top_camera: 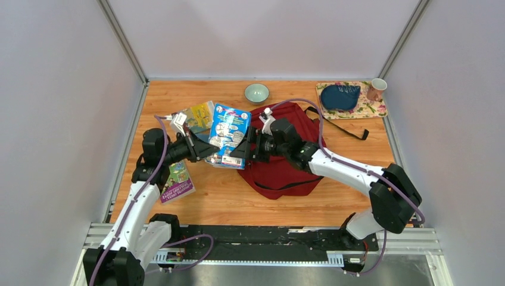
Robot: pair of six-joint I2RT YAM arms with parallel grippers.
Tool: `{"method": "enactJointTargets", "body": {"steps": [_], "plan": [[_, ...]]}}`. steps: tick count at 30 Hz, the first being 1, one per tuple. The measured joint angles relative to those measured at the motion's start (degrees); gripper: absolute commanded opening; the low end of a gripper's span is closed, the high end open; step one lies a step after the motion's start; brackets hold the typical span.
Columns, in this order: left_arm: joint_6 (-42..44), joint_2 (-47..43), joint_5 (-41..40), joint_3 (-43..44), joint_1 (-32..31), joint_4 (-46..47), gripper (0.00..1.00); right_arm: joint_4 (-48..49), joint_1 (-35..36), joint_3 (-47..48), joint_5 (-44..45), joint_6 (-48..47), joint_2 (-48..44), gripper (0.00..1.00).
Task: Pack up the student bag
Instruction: Pick up the book from the center of the board.
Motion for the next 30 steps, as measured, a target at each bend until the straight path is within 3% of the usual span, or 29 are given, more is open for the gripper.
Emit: {"method": "enactJointTargets", "body": {"steps": [6, 7, 9, 10, 11, 12, 13, 14, 16, 21, 30], "plan": [[-7.5, -1.1, 7.3, -3.8, 0.0, 11.3, 0.00, 4.4, -1.6, -0.9, -1.1, 0.0, -1.9, 0.82], [-9.1, -1.3, 8.5, -4.5, 0.0, 13.9, 0.00, 5.9, -2.2, -1.2, -1.7, 0.0, -1.9, 0.75], [-11.0, -1.7, 9.7, -5.5, -0.1, 17.7, 0.00, 8.0, -2.7, -1.8, -3.5, 0.1, -2.2, 0.51], [-11.8, -1.7, 10.1, -5.8, -0.2, 19.2, 0.00, 9.4, -2.9, -2.1, -4.5, 0.3, -2.4, 0.37], [-12.6, -1.7, 10.3, -6.2, -0.4, 20.6, 0.00, 10.6, -2.9, -2.2, -5.3, 0.1, -2.7, 0.08], [-12.9, -1.7, 10.4, -6.3, -0.5, 21.4, 0.05, 11.6, -2.9, -2.6, -5.9, 0.4, -3.1, 0.00], [-13.1, -1.7, 10.1, -6.4, -0.6, 21.9, 0.35, 12.5, -3.1, -2.9, -6.7, 0.4, -3.5, 0.00], [-13.1, -1.7, 9.4, -6.5, -0.9, 22.1, 0.54, 13.6, -3.4, -3.3, -7.3, 0.8, -4.2, 0.00], [-11.2, -1.8, 8.2, -6.3, -1.8, 21.6, 0.77, 15.1, -3.7, -4.7, -8.0, 0.8, -5.7, 0.00], [-5.6, -1.8, 6.1, -2.3, -4.0, 13.9, 0.78, 18.1, -3.6, -10.3, -10.0, 1.2, -10.6, 0.00], [-6.9, 1.8, 5.4, -2.1, -6.6, 20.4, 0.79, 26.1, -3.4, -16.2, -17.1, 6.4, -17.6, 0.00]]}}
